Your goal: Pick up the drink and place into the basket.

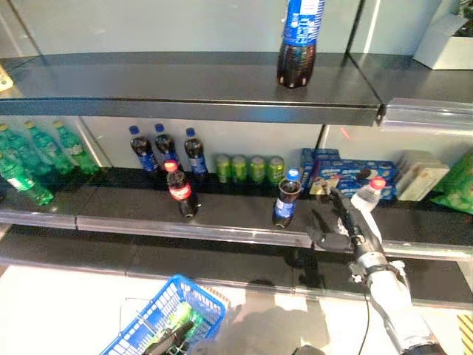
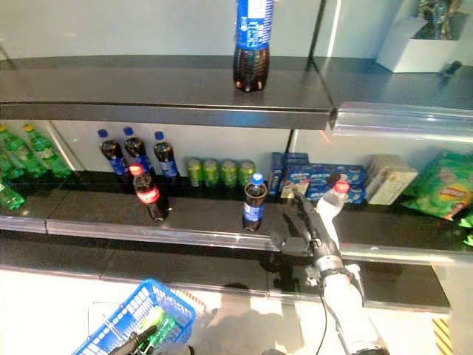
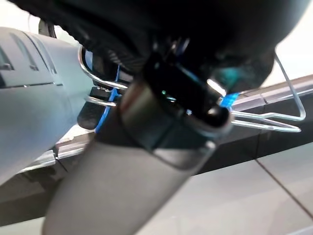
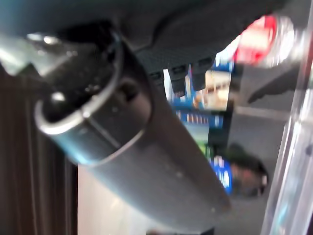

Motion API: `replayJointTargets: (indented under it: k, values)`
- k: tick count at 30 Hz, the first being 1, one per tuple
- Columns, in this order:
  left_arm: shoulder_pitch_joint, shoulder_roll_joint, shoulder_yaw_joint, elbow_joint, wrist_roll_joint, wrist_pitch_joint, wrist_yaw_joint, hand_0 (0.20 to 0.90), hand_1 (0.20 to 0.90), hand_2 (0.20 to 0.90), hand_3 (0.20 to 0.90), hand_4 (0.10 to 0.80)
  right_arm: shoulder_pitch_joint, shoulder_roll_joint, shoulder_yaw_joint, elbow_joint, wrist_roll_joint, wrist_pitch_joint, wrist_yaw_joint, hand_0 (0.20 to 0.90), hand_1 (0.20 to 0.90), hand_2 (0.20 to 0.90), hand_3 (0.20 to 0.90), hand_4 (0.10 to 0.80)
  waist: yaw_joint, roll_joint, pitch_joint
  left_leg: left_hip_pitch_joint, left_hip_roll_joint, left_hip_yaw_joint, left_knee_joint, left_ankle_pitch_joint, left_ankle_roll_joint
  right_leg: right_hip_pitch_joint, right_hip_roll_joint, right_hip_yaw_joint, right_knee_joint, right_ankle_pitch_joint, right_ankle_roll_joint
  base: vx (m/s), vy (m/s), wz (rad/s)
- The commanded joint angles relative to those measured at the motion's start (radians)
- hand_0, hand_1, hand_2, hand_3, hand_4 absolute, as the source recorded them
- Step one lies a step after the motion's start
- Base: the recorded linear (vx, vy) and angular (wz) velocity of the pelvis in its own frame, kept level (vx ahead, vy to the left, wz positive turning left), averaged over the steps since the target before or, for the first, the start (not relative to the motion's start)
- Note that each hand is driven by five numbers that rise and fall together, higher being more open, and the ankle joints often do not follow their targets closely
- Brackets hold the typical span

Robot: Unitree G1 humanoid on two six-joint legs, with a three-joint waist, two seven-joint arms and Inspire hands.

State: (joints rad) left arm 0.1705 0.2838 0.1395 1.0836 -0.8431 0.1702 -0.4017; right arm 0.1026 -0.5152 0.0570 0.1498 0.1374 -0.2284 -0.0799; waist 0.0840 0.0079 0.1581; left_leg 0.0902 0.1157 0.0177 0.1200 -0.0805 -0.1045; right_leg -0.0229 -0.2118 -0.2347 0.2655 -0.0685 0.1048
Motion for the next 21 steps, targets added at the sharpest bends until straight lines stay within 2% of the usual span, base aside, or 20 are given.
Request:
replayJointTargets:
  k: [1, 7, 14, 17, 19, 21]
  values:
    - [-0.016, -0.008, -0.057, -0.12, 0.03, -0.046, -0.102, 0.3, 0.3, 0.3, 0.2, 0.1, -0.063, -0.039, -0.102, -0.1, 0.018, -0.125, 0.01, 0.9, 0.9, 0.9, 0.9, 0.8, -0.007, -0.023, -0.048, -0.012, -0.009, 0.072, -0.032, 0.115, 0.023, 0.112, 0.005, 0.048, -0.113, 0.059, 0.035, -0.116, -0.049, -0.1]
    - [-0.032, -0.01, -0.032, -0.111, 0.02, -0.106, -0.063, 0.3, 0.3, 0.3, 0.2, 0.1, 0.014, 0.0, -0.089, -0.074, -0.052, -0.112, 0.011, 0.9, 0.9, 0.9, 0.9, 0.8, -0.043, -0.03, -0.06, 0.002, -0.004, 0.111, -0.06, 0.102, 0.025, 0.111, 0.018, 0.07, -0.141, 0.056, 0.032, -0.133, -0.049, -0.18]
    - [-0.071, 0.002, -0.015, -0.078, 0.019, -0.15, -0.054, 0.3, 0.3, 0.3, 0.2, 0.1, 0.066, 0.043, -0.017, 0.14, -0.121, -0.05, -0.022, 0.9, 0.9, 0.9, 0.9, 0.8, -0.065, -0.04, -0.066, 0.011, 0.004, 0.132, -0.073, 0.09, 0.026, 0.11, 0.04, 0.076, -0.141, 0.035, 0.018, -0.103, -0.101, -0.05]
    - [-0.098, 0.02, -0.014, -0.075, -0.012, -0.156, -0.045, 0.3, 0.3, 0.3, 0.2, 0.1, 0.063, 0.052, 0.024, 0.274, -0.136, -0.016, -0.046, 0.9, 0.9, 0.9, 0.9, 0.8, -0.065, -0.041, -0.051, -0.009, 0.025, 0.122, -0.036, 0.091, 0.01, 0.099, 0.065, 0.068, -0.116, 0.012, -0.003, -0.137, -0.254, 0.03]
    - [-0.104, 0.021, -0.013, -0.074, -0.028, -0.157, -0.039, 0.3, 0.3, 0.3, 0.2, 0.1, 0.05, 0.065, 0.05, 0.36, -0.153, 0.032, -0.04, 0.9, 0.9, 0.9, 0.9, 0.8, -0.06, -0.039, -0.037, -0.028, 0.057, 0.12, -0.022, 0.147, -0.018, 0.104, 0.086, 0.056, -0.132, 0.019, -0.015, -0.104, -0.25, 0.07]
    - [-0.101, 0.01, -0.013, -0.085, -0.028, -0.156, -0.045, 0.3, 0.3, 0.3, 0.2, 0.1, 0.036, 0.075, 0.064, 0.46, -0.159, 0.045, -0.04, 0.9, 0.9, 0.9, 0.9, 0.8, -0.045, -0.024, -0.025, -0.061, 0.109, 0.106, -0.05, 0.288, -0.053, 0.127, 0.12, 0.053, -0.182, 0.037, -0.023, -0.106, -0.18, 0.19]
